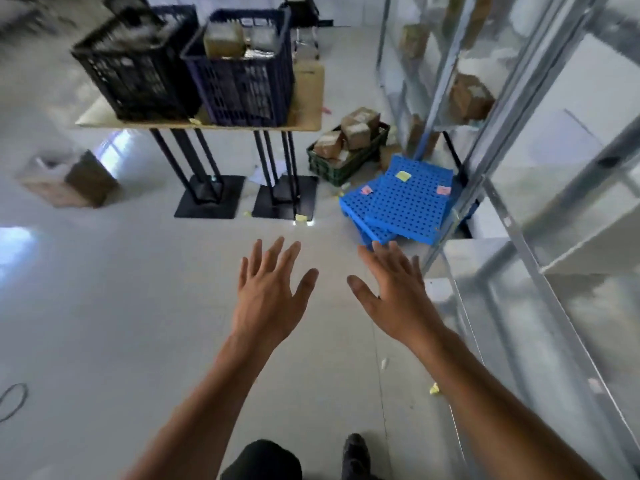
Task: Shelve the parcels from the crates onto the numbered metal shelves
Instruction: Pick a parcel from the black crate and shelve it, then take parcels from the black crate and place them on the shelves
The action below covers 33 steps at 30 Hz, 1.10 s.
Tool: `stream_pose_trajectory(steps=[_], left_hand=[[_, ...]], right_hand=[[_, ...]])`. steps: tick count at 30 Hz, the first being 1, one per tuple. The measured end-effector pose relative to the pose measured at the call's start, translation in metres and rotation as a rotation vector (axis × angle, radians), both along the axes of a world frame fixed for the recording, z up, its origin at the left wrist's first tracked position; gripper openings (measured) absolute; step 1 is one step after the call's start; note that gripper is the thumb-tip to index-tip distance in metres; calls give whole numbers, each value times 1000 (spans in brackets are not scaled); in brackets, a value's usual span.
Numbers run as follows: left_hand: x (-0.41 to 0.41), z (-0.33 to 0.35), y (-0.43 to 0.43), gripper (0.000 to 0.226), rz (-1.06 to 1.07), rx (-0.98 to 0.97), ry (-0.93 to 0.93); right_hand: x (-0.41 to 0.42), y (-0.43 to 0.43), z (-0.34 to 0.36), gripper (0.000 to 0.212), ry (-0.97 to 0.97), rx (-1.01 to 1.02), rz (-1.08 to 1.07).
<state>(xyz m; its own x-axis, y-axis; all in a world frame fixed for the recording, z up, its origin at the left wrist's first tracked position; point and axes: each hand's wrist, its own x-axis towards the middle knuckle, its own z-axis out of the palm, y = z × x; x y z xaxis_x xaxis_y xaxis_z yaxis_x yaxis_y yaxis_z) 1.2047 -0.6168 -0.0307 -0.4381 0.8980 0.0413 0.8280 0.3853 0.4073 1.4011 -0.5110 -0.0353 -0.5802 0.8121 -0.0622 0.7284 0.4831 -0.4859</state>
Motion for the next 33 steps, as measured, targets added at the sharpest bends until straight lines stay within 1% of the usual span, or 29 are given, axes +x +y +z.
stream_pose_trajectory(steps=[6,11,15,18,21,27,30,33], left_hand=[[-126,4,33,74,242,97,-26],[-245,8,59,71,343,153,-3],[-338,17,82,69,362,144,-11],[-404,25,109,71,343,123,7],[-463,31,138,68,341,139,9],[-573,21,215,66,378,131,10],[-619,18,256,65,395,124,30],[-673,26,300,65,429,120,32]], right_hand=[[-160,66,12,66,20,54,215],[-294,106,22,67,-3,46,308],[-385,135,34,66,7,43,341],[-446,161,41,65,31,67,349],[-502,193,43,65,60,72,351],[-616,277,31,65,99,41,361],[-672,319,29,64,150,38,377],[-734,366,36,64,203,-7,408]])
